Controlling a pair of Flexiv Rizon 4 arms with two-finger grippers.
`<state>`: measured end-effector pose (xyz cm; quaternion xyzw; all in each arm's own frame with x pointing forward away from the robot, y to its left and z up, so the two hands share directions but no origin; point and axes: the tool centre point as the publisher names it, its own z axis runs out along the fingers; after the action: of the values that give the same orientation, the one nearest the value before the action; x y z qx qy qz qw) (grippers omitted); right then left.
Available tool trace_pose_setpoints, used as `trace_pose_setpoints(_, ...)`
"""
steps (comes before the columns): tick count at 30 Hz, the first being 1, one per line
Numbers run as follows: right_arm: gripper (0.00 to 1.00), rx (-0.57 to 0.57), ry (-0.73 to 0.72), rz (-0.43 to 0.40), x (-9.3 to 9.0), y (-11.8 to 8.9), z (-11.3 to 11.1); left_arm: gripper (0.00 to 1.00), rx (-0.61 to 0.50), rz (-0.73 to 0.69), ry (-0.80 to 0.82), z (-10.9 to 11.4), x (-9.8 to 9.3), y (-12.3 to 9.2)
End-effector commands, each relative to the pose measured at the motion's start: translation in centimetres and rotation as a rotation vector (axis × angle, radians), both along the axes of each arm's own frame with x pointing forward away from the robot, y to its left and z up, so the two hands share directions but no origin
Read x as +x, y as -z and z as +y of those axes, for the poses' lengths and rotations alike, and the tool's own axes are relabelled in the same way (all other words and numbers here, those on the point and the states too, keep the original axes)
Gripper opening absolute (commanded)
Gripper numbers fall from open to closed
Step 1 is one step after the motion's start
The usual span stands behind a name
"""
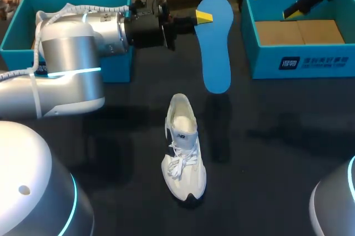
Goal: Take the shoe out of the shoebox, open the shoe tongue, remove and reinsert the insole, then place the shoe into the shoebox
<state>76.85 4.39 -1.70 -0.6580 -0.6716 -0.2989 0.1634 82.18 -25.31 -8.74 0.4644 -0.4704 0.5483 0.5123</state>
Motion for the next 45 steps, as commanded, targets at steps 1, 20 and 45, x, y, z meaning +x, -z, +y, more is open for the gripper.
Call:
trace_pose_setpoints(1, 1.0, 0.35, -0.069, -0.027, -0.4, 1.3, -0.4, 0.0, 0.0, 0.0, -0.001, 0.0, -0.1, 0.0)
trace_pose_setpoints(20, 1.0, 0.527, -0.079, -0.019, -0.5, 4.7, -1.0, 0.0, 0.0, 0.0, -0.001, 0.0, -0.1, 0.0)
trace_pose_setpoints(45, 1.0, 0.625, -0.084, 0.0, -0.2, 6.5, -0.6, 0.0, 0.0, 0.0, -0.001, 0.0, -0.1, 0.0)
